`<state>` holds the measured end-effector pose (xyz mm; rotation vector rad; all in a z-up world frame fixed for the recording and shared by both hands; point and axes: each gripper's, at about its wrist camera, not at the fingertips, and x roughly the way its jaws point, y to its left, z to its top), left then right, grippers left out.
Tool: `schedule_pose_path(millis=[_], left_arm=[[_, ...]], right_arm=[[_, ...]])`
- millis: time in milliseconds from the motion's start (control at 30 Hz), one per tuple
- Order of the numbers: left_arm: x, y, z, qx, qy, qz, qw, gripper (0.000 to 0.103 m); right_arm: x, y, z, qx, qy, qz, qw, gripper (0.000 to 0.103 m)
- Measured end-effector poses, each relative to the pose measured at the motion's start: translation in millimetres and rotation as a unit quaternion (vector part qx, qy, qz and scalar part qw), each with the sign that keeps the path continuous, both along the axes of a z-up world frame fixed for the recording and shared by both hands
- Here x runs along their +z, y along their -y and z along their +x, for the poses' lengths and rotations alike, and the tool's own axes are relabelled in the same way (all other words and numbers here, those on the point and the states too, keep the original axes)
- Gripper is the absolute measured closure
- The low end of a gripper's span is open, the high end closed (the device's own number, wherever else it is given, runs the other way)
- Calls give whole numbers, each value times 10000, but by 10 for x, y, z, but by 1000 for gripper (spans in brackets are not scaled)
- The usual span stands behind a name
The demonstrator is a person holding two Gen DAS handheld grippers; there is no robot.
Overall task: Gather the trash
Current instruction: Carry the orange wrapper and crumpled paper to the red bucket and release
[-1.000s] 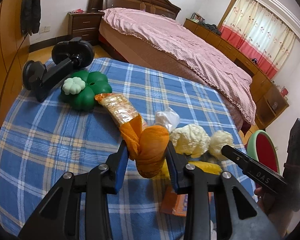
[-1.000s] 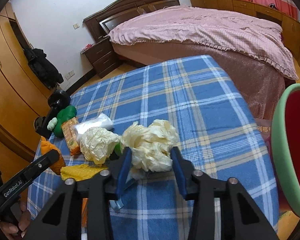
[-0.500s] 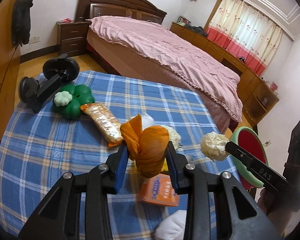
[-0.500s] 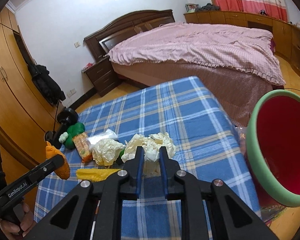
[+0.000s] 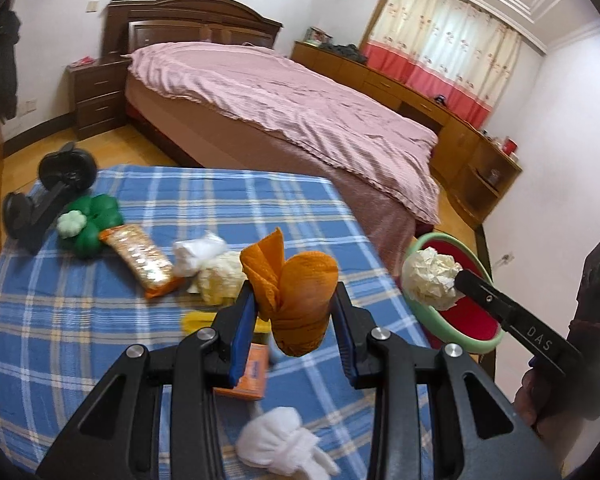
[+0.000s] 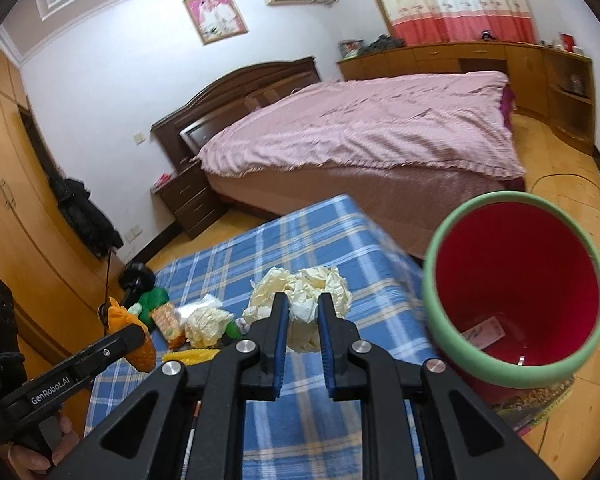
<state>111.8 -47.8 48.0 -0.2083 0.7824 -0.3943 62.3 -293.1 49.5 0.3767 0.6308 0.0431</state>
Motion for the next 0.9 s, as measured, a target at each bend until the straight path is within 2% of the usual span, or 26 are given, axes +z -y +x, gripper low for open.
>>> schedule_pose_path(millis=[533,900], left_arm=[[94,954,-3,-1031,-53,184,9945,66],[-78,1760,96,-1692,-237,391,9845,66]], right_arm=[[-26,882,-467,-1069,76,287,9938,86],[-239,1407,-519,-1477,-111,434,9880,86]])
